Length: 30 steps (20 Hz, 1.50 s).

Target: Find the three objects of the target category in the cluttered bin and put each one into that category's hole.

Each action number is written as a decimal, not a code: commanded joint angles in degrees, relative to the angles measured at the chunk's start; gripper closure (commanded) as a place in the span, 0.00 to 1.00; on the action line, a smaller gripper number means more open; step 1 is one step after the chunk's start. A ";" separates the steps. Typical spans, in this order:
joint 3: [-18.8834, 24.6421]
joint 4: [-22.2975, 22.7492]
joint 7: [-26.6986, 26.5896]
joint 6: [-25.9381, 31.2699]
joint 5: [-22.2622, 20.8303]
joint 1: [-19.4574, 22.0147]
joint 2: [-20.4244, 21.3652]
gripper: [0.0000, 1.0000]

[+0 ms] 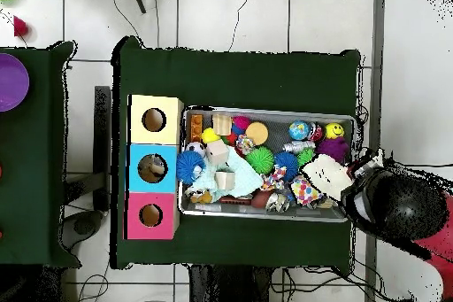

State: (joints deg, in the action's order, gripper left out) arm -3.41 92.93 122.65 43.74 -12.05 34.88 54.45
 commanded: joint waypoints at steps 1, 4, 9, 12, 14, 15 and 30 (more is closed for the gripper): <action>7.56 4.07 -10.45 -3.70 -2.85 1.19 -1.22 1.00; 8.80 6.02 -10.74 -5.85 -3.35 2.00 -1.03 0.00; 9.86 8.22 -10.25 -8.47 -3.30 2.95 -0.65 0.00; 10.13 9.03 -9.59 -9.33 -3.89 3.08 -0.35 0.00; 9.86 8.67 -9.20 -8.52 -4.24 2.72 -0.34 0.00; 9.68 8.31 -9.09 -7.72 -4.33 2.49 -0.38 0.00; 7.27 13.16 6.15 -7.61 5.93 -4.66 0.59 0.00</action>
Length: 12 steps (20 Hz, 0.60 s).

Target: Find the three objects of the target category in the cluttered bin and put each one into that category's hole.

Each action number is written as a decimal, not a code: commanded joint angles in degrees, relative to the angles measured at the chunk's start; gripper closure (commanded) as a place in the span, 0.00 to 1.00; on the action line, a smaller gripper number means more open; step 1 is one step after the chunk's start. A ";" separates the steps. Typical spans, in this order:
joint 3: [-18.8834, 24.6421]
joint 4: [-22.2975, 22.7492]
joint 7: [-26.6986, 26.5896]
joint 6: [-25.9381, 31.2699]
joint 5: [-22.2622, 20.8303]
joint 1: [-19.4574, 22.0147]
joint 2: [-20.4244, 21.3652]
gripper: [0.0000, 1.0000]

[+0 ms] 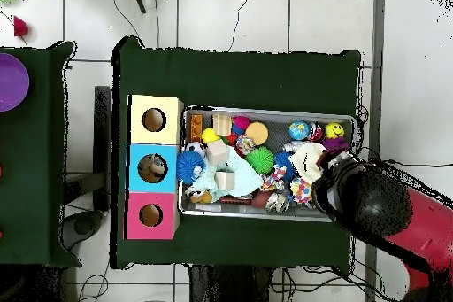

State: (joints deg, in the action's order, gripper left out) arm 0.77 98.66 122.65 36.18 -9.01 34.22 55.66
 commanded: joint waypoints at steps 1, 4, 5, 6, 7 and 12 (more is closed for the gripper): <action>2.99 8.20 7.06 -1.57 3.37 -4.43 -1.22 0.00; 2.71 10.10 9.65 -6.20 4.85 -5.86 -3.21 0.00; 2.71 10.73 10.24 -7.81 5.42 -6.15 -3.84 0.00; 2.52 10.97 11.10 -8.86 5.84 -6.83 -4.37 0.00; 2.26 11.21 11.64 -9.77 6.35 -7.37 -4.81 0.00; 1.04 12.19 13.71 -14.35 9.11 -9.90 -7.09 0.00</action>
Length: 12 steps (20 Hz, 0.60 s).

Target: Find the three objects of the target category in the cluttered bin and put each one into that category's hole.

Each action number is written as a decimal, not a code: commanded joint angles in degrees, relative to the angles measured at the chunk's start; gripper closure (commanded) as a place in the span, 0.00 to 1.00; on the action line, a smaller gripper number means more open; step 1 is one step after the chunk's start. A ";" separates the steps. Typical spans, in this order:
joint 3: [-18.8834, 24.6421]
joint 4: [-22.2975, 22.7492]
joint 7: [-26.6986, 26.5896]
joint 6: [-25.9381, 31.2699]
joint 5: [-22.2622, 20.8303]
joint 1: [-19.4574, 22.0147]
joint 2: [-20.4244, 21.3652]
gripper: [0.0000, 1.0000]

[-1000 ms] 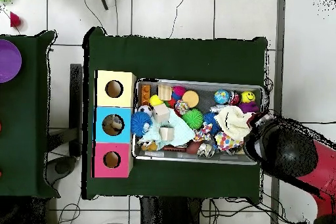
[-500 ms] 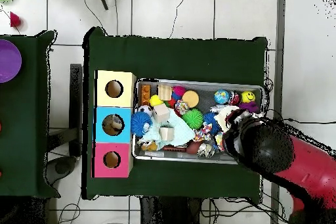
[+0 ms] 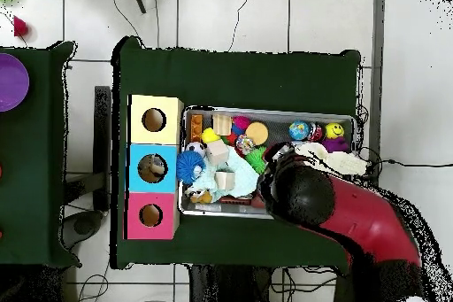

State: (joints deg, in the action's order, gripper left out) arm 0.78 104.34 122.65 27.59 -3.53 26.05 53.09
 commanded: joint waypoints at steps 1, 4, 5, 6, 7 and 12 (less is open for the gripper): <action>0.68 6.65 14.10 -6.82 4.06 -2.28 -5.10 0.00; -0.84 6.53 14.70 -9.26 5.21 -3.87 -7.24 0.00; -0.59 6.87 14.68 -10.34 5.78 -3.84 -7.94 0.00; -0.34 7.21 14.67 -11.42 6.35 -3.81 -8.64 0.00; -0.08 7.55 14.65 -12.50 6.92 -3.78 -9.33 0.00; -2.32 8.32 17.04 -15.10 10.12 -7.24 -12.01 0.00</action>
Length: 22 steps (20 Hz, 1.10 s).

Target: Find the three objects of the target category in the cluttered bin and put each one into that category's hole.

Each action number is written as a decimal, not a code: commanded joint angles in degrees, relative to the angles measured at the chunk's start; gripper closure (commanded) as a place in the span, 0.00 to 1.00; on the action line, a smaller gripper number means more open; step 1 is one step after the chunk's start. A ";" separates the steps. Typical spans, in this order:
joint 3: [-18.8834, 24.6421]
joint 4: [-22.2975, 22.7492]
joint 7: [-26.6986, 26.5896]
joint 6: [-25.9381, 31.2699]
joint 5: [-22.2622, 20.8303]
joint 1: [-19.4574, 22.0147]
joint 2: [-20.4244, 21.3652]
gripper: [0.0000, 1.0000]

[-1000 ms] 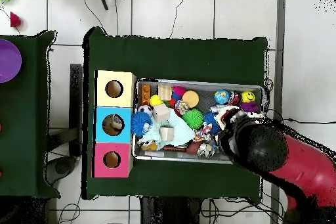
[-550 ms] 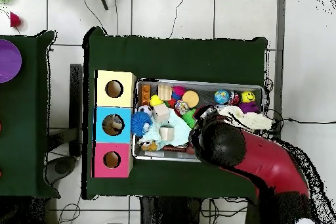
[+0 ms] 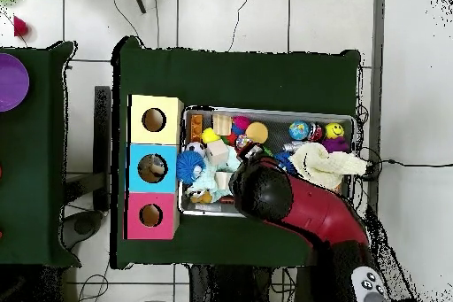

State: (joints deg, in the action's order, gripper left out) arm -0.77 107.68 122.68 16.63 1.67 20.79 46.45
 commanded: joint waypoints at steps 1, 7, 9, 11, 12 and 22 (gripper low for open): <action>-0.89 5.53 16.97 -4.81 5.59 -2.27 -5.65 0.00; 0.53 7.85 15.65 -9.55 8.35 -1.70 -8.95 0.00; 0.54 7.76 15.44 -10.95 9.01 -1.90 -10.35 0.00; 0.10 7.66 15.39 -12.28 9.71 -2.52 -11.72 0.00; -0.29 7.59 15.35 -12.76 10.09 -3.01 -12.56 0.00; -1.11 6.23 13.83 -17.20 12.47 -3.58 -16.87 0.00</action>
State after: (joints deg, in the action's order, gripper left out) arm -2.43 112.66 122.68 3.63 10.51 17.32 33.48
